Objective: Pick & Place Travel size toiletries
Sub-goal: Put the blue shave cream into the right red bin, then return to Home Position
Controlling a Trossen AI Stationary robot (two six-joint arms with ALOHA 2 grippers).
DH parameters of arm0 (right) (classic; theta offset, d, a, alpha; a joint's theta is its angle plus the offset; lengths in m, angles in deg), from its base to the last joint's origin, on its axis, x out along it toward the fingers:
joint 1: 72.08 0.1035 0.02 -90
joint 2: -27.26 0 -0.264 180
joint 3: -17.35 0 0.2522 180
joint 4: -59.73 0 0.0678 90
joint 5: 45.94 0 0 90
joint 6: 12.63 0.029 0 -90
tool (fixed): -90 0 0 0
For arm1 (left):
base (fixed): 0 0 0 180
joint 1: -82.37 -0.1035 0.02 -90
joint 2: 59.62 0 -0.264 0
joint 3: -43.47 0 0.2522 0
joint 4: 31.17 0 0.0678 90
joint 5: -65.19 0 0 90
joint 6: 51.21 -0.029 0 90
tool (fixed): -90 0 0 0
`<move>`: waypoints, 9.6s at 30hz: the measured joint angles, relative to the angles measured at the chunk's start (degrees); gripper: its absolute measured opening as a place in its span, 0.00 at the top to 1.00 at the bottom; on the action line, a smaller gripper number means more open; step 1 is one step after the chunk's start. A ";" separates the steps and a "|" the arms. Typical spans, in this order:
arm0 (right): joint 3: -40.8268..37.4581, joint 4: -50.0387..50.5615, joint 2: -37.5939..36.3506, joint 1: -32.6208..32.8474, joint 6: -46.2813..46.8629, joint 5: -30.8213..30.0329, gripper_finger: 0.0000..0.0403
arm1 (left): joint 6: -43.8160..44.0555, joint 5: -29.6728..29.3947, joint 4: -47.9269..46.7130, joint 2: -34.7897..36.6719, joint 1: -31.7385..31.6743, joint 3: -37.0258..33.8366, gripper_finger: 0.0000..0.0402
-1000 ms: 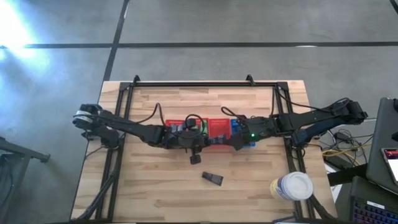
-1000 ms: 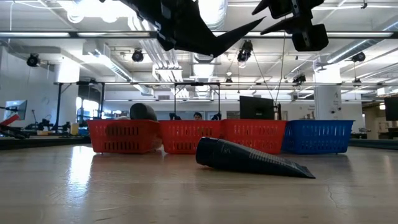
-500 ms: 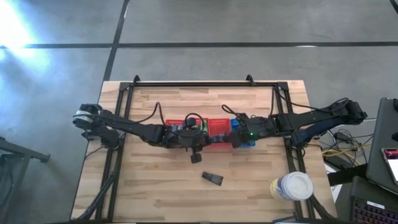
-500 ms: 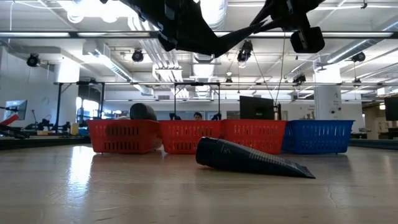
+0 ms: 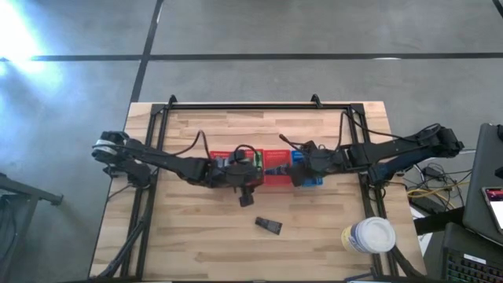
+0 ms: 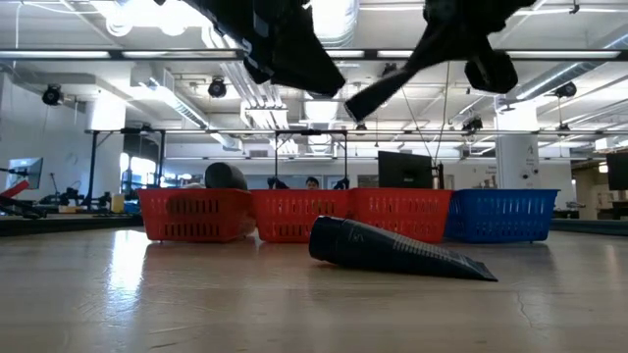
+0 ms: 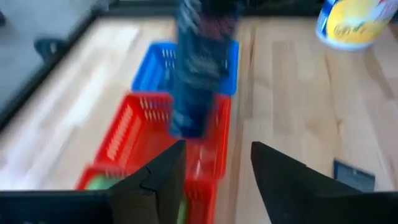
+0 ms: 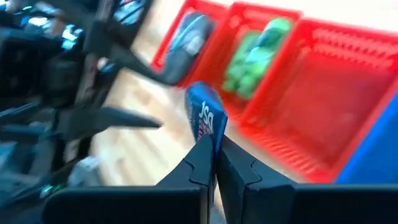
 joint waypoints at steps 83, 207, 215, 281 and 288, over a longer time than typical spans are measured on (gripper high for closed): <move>29.58 10.71 44.80 19.16 -28.72 -0.36 0.37 | 30.61 -3.72 -36.43 9.31 23.46 -8.43 0.45; 0.76 -16.82 7.09 -5.55 -15.82 2.93 0.36 | 12.03 1.26 -3.19 38.59 0.64 -28.59 0.45; -2.39 -25.71 3.55 -22.71 -29.10 8.33 0.44 | 3.44 15.95 8.91 36.62 -32.59 -21.35 0.45; -7.43 -9.38 3.38 -18.86 -38.19 1.46 0.60 | 26.86 20.56 6.49 86.01 -24.44 -61.42 0.53; -7.43 -9.40 3.38 -18.86 -38.21 1.24 0.64 | 26.85 20.53 7.94 90.12 -18.88 -61.49 0.53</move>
